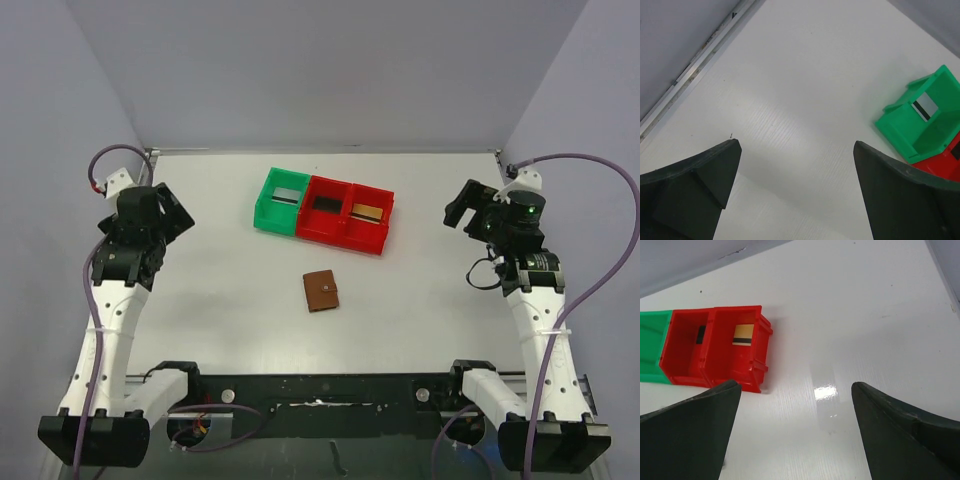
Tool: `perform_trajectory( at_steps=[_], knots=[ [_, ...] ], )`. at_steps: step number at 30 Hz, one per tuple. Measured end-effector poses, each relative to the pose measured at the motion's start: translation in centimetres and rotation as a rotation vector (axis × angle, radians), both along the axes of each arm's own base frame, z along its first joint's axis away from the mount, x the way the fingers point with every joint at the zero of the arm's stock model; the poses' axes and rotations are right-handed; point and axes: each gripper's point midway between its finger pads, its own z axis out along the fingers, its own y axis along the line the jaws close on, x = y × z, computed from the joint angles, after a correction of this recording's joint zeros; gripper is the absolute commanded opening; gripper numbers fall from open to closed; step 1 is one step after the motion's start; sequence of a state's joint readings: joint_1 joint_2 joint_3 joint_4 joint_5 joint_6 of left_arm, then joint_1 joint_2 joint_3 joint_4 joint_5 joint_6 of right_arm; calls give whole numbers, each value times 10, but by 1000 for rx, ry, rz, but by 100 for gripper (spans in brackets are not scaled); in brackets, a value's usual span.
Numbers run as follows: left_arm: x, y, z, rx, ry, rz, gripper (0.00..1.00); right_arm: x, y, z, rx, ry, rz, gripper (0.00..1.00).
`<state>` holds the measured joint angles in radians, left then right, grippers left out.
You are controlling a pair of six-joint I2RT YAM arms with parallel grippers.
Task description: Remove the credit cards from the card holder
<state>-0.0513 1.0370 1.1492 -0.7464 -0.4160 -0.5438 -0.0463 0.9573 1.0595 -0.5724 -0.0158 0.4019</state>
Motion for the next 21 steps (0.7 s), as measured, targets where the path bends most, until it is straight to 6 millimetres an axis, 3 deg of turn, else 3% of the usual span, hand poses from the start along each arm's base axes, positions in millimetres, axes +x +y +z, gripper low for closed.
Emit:
perform_trajectory(
  at_steps=[6, 13, 17, 21],
  knots=[
    [-7, -10, 16, -14, -91, -73, 98, -4, 3, 13, 1, -60, 16, 98],
    [-7, -20, 15, -25, -97, -145, 98, -24, 9, -16, 48, -45, 19, 98],
    [-5, -27, 11, -31, -78, -198, 97, -25, 27, -28, 117, -12, 90, 99],
    [3, -41, -7, -72, -18, -267, 96, -22, 57, -32, 214, 6, 221, 96]
  ],
)
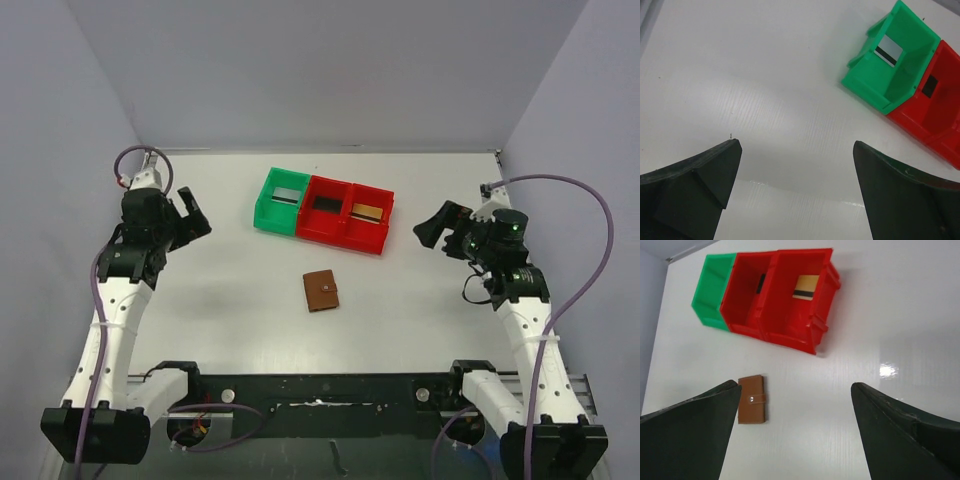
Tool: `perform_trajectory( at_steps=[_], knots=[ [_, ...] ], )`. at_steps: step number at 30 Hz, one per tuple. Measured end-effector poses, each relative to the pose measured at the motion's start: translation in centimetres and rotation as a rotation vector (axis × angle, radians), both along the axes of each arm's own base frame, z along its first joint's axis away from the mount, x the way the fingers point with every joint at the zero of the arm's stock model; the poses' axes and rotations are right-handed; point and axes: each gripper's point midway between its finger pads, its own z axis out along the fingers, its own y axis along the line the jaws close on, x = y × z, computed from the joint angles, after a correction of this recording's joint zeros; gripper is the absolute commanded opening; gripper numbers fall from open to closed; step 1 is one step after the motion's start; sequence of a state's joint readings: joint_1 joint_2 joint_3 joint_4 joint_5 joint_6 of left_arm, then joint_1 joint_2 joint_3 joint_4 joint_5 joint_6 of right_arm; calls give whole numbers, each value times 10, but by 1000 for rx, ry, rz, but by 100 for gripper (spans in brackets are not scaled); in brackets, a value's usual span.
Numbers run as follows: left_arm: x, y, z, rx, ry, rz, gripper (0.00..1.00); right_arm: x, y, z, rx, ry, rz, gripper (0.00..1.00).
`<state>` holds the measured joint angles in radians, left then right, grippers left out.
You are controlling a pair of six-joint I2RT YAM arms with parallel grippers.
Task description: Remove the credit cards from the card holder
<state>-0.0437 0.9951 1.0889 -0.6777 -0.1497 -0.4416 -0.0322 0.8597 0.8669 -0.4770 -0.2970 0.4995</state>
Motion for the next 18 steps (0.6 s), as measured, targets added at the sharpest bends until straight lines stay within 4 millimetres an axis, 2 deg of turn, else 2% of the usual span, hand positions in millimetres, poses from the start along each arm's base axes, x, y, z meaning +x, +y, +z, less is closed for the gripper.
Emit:
perform_trajectory(
  at_steps=[2, 5, 9, 10, 12, 14, 15, 18],
  knots=[
    [4, -8, -11, -24, 38, -40, 96, 2, 20, -7, 32, 29, 79, 95],
    [1, -24, -21, -76, 60, -111, 96, -5, 55, -26, 16, 105, 191, 94],
    [-12, -44, -35, -158, 77, -193, 92, -29, 103, -59, -87, 220, 313, 84],
    [-15, -48, -39, -174, 84, -204, 89, -36, 114, -67, -119, 246, 337, 81],
    [-22, -53, -47, -207, 98, -220, 78, -47, 128, -80, -174, 282, 358, 78],
    [-29, -58, -54, -235, 112, -227, 77, -54, 136, -91, -229, 314, 351, 63],
    [-32, -59, -56, -246, 114, -231, 77, -57, 139, -95, -255, 324, 343, 60],
    [-37, -62, -55, -267, 104, -233, 80, -57, 143, -101, -289, 337, 304, 61]
  ],
)
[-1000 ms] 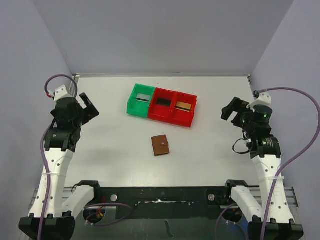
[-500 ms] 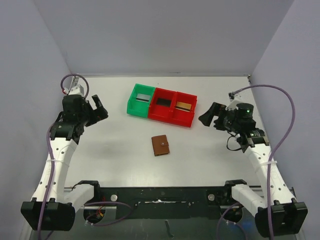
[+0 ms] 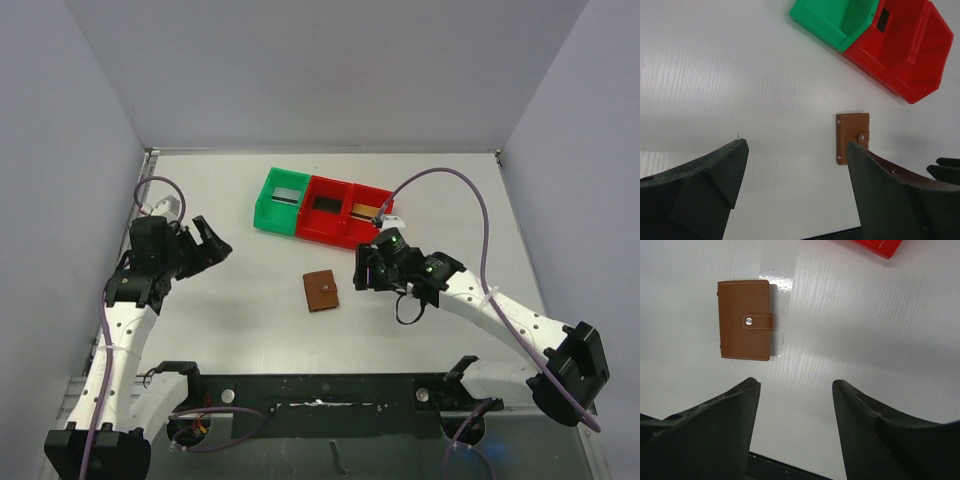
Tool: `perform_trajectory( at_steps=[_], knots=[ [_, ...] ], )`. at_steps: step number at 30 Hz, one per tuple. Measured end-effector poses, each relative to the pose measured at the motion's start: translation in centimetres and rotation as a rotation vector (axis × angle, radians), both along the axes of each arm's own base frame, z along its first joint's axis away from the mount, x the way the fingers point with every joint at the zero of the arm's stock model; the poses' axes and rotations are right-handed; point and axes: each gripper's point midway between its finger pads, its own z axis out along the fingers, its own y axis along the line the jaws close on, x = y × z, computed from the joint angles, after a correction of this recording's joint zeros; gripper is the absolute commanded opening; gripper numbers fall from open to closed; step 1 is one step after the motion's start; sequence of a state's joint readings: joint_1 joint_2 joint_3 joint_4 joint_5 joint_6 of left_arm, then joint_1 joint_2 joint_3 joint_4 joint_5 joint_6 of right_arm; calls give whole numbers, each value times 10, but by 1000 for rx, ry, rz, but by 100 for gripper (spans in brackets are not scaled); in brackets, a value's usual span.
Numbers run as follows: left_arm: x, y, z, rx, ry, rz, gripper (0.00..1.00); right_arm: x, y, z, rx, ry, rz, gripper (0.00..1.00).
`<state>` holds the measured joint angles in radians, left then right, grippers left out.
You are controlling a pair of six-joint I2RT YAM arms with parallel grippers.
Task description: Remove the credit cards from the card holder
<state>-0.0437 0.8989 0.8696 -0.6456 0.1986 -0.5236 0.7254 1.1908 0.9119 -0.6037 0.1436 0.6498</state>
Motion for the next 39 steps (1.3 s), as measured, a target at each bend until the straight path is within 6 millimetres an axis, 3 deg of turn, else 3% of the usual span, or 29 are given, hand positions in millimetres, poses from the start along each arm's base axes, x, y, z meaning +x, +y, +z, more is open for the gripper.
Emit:
perform_trajectory(
  at_steps=[8, 22, 26, 30, 34, 39],
  knots=[
    [-3, -9, 1, -63, -6, -12, 81, 8, 7, -4, 30, 0, -65, 62],
    [-23, -58, -44, -198, 144, -150, 75, 0, 43, -62, 23, 157, -24, 65],
    [-26, -69, -46, -204, 154, -179, 75, 19, 57, -67, -11, 159, -26, 67],
    [-27, -70, -46, -207, 153, -168, 75, 42, 61, -53, -25, 107, -54, 68],
    [-26, -66, -44, -197, 135, -145, 75, 73, 36, -33, -11, 52, -142, 71],
    [-24, -63, -44, -185, 129, -130, 75, 123, -35, -2, -10, -29, -340, 72]
  ],
)
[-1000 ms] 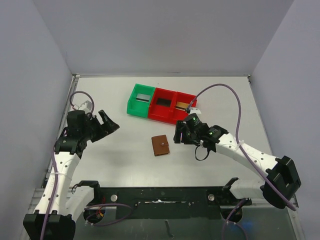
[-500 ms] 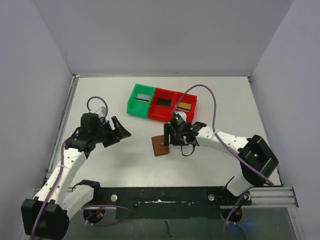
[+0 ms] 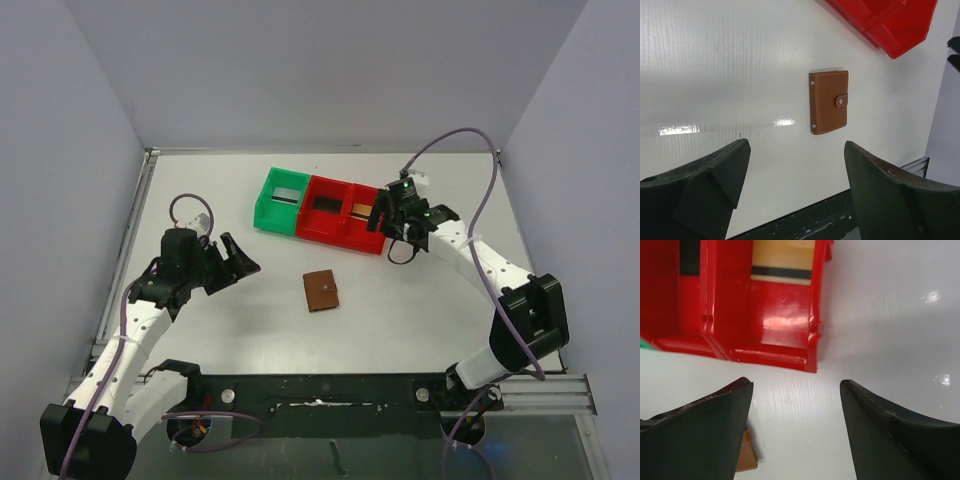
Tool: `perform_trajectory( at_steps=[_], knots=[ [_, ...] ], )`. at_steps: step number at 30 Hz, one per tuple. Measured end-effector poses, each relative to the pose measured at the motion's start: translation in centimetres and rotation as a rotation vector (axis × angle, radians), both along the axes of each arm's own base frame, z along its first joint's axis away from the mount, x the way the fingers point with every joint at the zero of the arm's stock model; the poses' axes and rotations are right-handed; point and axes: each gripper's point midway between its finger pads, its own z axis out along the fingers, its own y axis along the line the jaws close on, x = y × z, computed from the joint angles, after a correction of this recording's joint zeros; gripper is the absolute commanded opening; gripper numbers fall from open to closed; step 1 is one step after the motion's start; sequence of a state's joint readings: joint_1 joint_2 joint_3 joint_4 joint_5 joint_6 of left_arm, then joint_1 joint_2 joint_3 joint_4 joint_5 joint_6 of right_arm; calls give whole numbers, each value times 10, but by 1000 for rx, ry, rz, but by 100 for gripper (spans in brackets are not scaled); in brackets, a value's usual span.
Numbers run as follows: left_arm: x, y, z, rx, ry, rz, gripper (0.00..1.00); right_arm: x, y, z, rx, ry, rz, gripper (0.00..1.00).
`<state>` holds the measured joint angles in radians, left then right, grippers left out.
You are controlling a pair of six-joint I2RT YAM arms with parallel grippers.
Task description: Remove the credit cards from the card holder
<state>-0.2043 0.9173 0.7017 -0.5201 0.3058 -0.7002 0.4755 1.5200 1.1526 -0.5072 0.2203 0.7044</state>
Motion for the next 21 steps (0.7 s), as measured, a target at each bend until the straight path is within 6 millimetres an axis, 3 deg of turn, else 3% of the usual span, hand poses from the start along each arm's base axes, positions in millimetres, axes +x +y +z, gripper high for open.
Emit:
perform_trajectory(
  at_steps=[6, 13, 21],
  knots=[
    [1, 2, 0, 7, -2, 12, 75, 26, -39, 26, -46, -56, -79, 72],
    [2, 3, -1, 14, -2, 19, 75, 38, -76, 3, -88, 11, -111, 67],
    [2, 5, -2, 22, 2, 26, 75, 39, -60, -24, -73, 88, -24, 66]
  ],
)
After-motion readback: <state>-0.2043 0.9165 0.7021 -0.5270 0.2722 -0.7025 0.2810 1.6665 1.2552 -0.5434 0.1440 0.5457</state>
